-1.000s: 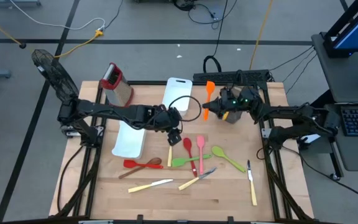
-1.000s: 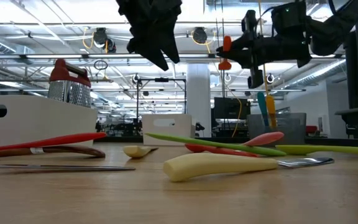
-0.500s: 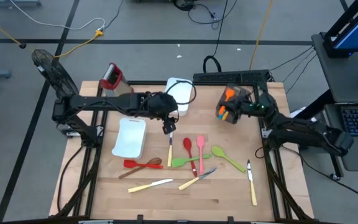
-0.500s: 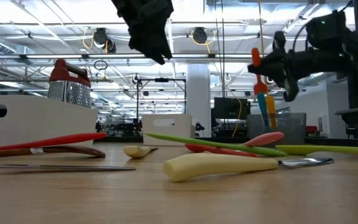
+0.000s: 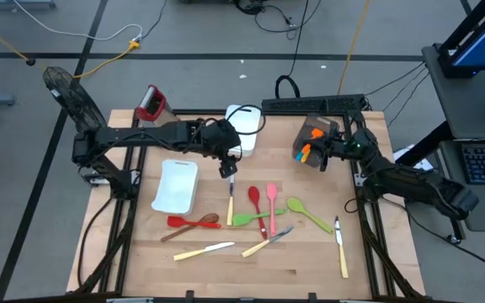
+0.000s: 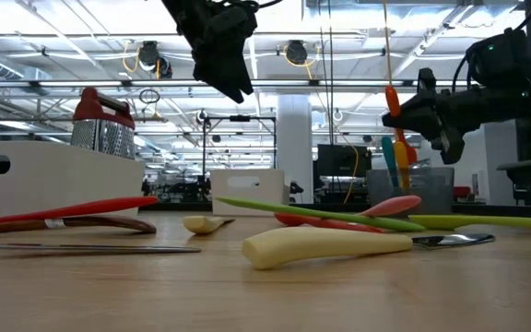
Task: Pick & Place Kitchen Items
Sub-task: Put the orange spatula into the black bin
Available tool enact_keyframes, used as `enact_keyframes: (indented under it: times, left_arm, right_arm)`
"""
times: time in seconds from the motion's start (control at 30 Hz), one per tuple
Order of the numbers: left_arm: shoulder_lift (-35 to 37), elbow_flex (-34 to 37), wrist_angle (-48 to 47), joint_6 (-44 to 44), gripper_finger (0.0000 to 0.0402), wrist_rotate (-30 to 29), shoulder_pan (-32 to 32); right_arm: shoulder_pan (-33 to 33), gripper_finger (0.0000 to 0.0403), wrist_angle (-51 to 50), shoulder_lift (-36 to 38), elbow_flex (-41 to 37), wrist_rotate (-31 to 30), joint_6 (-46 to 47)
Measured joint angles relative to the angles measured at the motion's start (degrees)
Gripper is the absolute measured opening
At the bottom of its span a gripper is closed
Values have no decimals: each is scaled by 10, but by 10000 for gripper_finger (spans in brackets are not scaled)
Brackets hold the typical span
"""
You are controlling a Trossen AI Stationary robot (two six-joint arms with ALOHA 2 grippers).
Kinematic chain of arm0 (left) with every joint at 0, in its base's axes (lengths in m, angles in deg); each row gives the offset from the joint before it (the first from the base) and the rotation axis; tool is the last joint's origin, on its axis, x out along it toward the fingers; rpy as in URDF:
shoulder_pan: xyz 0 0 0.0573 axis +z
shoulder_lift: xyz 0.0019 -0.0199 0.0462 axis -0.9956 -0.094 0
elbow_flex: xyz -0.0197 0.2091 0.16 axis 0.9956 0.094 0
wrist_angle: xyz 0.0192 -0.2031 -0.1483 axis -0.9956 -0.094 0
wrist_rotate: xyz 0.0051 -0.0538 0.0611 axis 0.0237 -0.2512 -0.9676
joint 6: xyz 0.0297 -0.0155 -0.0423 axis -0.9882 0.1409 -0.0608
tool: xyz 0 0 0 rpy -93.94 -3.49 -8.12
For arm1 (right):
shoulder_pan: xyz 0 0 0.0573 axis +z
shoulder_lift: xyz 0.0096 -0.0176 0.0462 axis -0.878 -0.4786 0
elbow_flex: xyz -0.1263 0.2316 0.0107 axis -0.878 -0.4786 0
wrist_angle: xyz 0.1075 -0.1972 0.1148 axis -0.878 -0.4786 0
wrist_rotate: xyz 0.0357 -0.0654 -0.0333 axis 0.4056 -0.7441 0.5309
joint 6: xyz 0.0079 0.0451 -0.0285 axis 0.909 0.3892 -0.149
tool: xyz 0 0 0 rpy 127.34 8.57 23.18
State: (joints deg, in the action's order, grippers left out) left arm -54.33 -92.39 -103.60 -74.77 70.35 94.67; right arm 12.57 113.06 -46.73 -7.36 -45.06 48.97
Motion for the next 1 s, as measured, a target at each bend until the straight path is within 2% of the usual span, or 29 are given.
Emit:
enact_keyframes:
  times: [0.27,0.37,0.6,0.8,1.0]
  left_arm:
    - [0,0,0,-5,248,3,0]
    - [0,0,0,-8,248,3,0]
    - [0,0,1,-8,248,3,0]
    - [0,0,4,-3,248,3,0]
    - [0,0,5,-3,248,3,0]
  right_arm:
    - [-45,17,-10,-1,0,32,6]
    - [-65,22,-19,-2,1,70,9]
    - [-83,26,-52,-3,1,102,6]
    - [-101,26,-51,-3,1,103,2]
    - [-118,51,-52,-3,1,103,1]
